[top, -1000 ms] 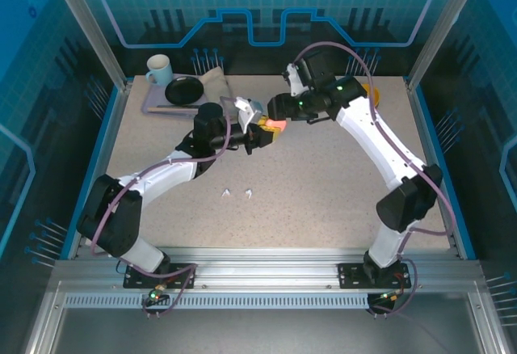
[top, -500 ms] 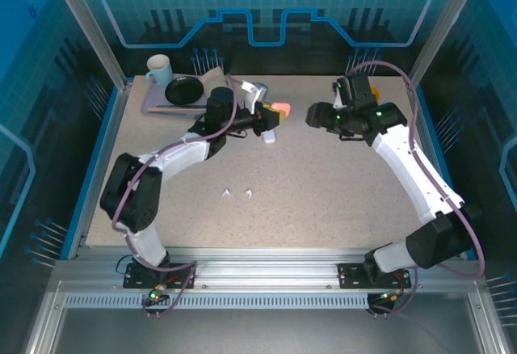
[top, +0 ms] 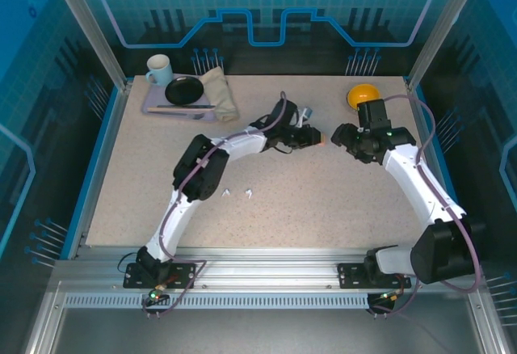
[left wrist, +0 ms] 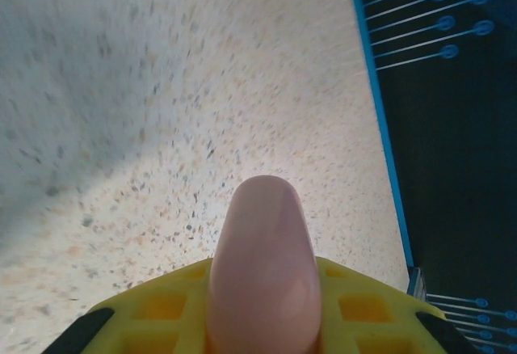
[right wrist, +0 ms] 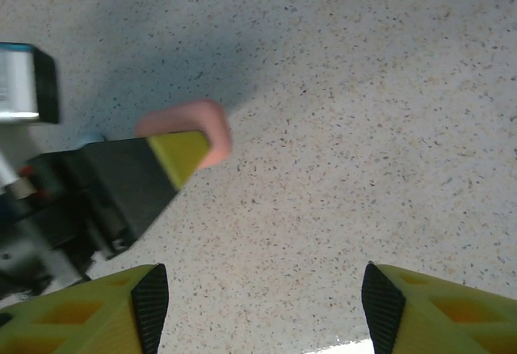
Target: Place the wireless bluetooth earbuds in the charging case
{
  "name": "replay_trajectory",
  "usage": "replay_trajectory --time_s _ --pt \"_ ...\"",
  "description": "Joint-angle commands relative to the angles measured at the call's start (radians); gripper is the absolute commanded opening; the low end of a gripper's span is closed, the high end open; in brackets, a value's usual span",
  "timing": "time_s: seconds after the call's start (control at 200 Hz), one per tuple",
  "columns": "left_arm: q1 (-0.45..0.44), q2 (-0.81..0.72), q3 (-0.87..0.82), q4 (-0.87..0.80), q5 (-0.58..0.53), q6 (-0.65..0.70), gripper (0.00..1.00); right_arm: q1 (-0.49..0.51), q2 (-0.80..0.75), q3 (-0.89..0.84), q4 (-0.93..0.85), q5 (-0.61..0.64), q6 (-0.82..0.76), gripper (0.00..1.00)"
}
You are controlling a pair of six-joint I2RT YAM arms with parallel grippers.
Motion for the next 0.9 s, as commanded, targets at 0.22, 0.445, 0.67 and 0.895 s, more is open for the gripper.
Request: replay_trajectory --time_s 0.22,0.445,0.67,0.895 --pt "-0.004 0.106 0.168 -0.281 -0.116 -0.178 0.36 -0.017 -0.062 -0.045 0.021 0.018 0.049 0.68" --pt "-0.004 0.084 0.245 -0.427 -0.146 -0.114 0.97 -0.017 -0.101 -0.043 0.001 0.026 0.035 0.69" --pt "-0.001 -0.059 0.261 -0.598 -0.212 0.001 0.99 -0.015 -0.164 -0.047 -0.024 0.023 0.031 0.70" --pt "0.025 -0.392 0.020 -0.582 -0.341 0.091 0.99 0.043 -0.119 -0.028 -0.027 0.017 0.008 0.71"
